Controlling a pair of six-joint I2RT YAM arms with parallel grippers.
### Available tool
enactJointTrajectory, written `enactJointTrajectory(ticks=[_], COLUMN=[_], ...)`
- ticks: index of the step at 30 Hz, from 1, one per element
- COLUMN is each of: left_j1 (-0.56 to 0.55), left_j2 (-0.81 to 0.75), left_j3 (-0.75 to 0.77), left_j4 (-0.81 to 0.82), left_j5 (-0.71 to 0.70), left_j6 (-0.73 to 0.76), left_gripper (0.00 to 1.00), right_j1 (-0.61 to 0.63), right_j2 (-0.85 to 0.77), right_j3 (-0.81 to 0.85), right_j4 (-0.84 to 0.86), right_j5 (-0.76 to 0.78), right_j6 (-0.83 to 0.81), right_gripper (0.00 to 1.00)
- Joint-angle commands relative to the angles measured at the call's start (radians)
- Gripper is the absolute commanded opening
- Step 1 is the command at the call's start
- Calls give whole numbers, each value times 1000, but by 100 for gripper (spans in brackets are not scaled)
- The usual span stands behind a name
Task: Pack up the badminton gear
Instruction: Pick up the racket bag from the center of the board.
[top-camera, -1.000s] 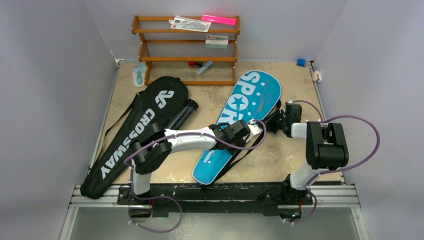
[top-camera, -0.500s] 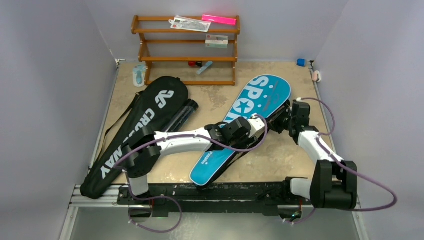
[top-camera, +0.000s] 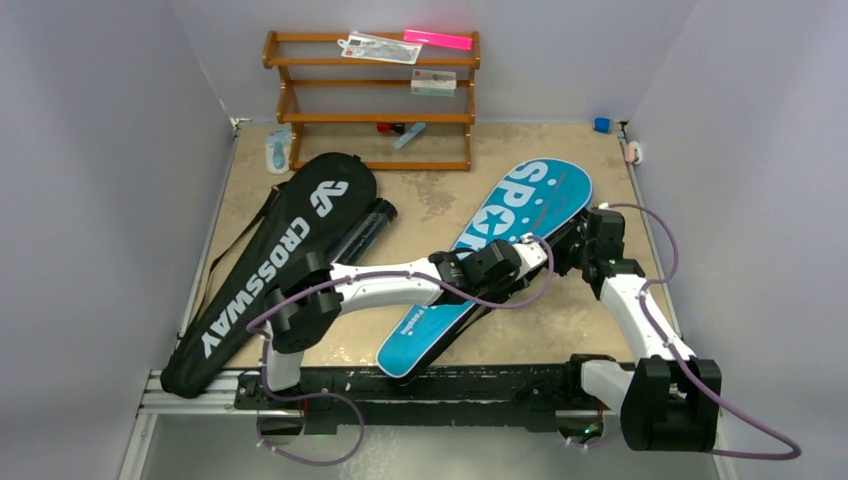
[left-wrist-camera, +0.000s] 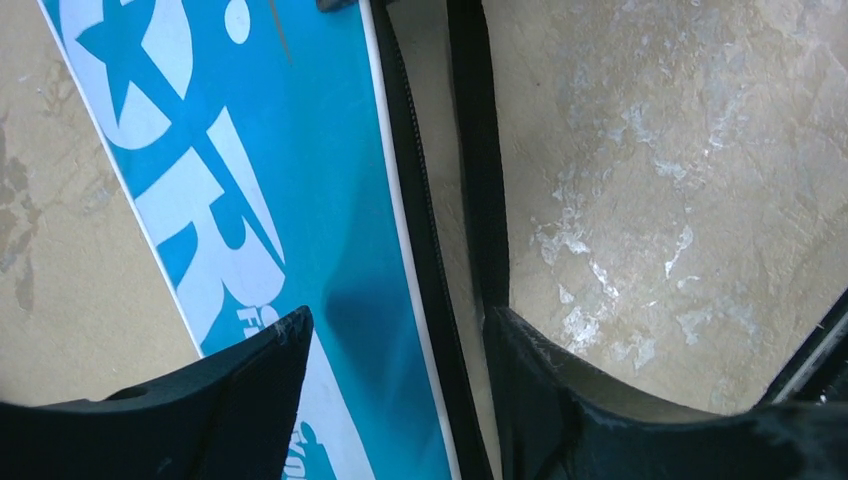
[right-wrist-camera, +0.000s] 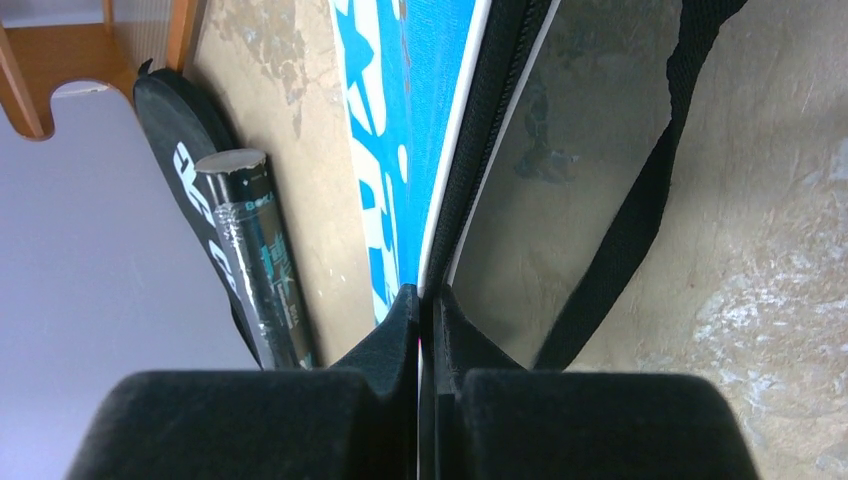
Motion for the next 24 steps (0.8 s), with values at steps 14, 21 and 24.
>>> enactJointTrajectory(ticks=[14,21,24], left_j1=[18,57,64], left_j2=[-179,-294,-358], left_j3=[-123,-239,-291], left_j4=[-52,-86,-67], left_j5=[-110,-51,-24], left_j6=[-22,-50,-63], left_gripper=[0,0,0], right_j1=[7,7,7], right_j2=[-68,-184,-254], right_j3=[183,214,184], right_j4=[-129,-161,-142], right_j5=[48,151,139], right_j6=[-233,-433,-478], right_gripper=[16,48,48])
